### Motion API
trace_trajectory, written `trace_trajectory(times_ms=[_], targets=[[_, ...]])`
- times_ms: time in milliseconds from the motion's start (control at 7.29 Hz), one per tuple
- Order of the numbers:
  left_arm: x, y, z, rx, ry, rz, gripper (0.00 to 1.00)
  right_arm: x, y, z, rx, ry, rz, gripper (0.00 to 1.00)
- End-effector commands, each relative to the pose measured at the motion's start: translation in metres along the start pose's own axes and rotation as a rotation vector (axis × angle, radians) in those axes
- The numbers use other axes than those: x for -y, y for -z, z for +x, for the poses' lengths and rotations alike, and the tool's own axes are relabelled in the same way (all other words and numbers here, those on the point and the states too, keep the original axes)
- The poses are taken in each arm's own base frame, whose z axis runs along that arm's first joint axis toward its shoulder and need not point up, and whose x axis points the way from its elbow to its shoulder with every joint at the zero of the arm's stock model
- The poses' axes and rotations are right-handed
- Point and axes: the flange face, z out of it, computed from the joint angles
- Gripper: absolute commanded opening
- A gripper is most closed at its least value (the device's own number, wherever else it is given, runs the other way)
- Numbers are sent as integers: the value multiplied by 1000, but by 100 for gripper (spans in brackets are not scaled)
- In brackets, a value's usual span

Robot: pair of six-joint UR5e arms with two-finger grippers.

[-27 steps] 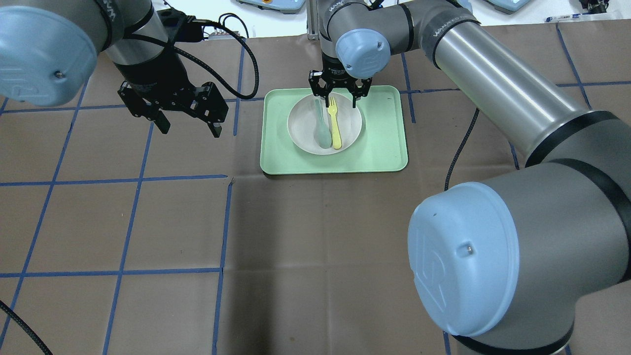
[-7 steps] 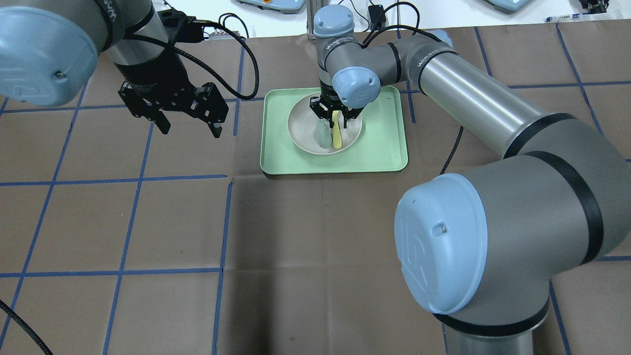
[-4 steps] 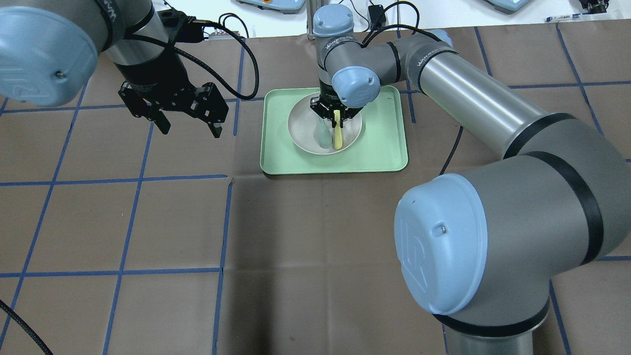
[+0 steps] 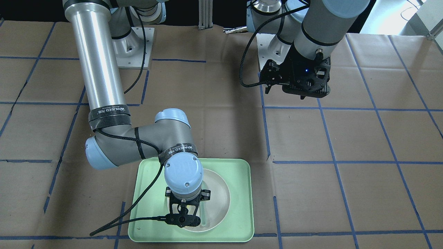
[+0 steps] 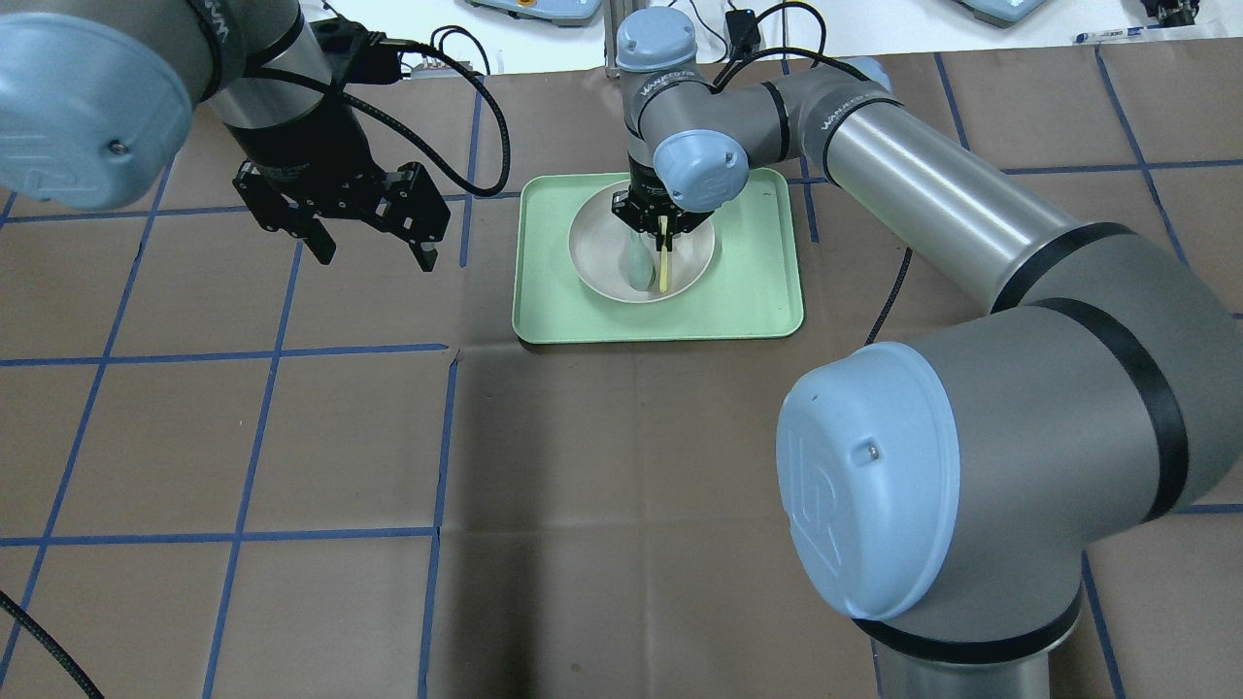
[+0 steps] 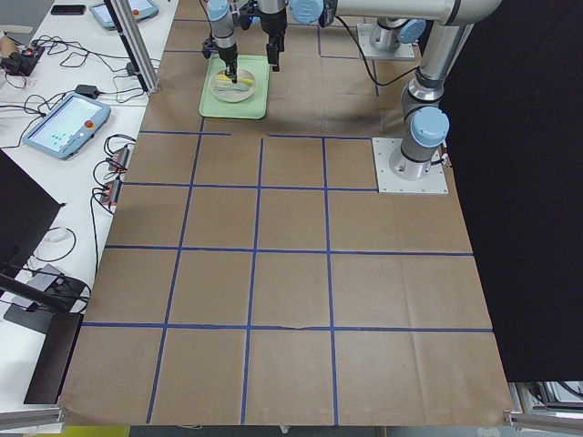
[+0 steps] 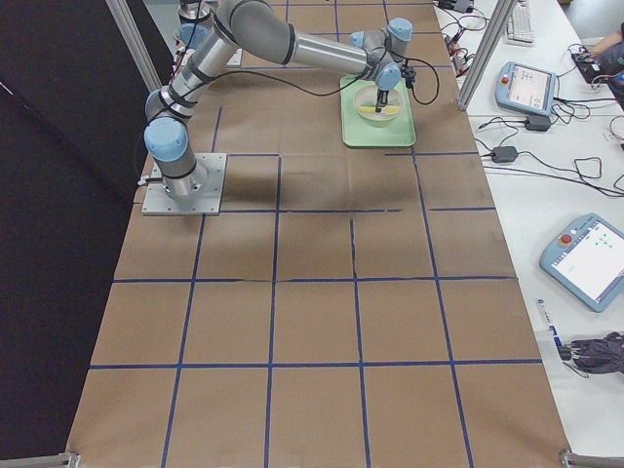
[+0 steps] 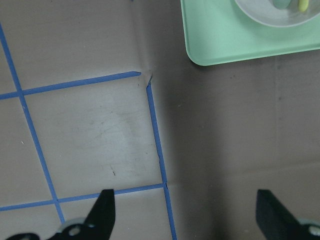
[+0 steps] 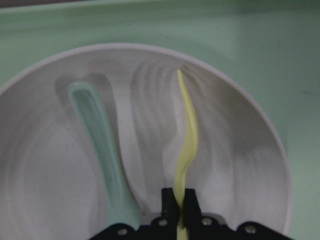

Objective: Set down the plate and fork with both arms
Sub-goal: 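Lift the fork with the right gripper and carry it beside the plate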

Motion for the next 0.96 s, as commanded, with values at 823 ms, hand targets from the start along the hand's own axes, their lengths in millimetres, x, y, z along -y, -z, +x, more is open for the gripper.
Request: trace_trajectory(times_ms=[823], targets=[[-1,-8,3,-13,-2,-14,100,-30,117,24,45,7,21,0]])
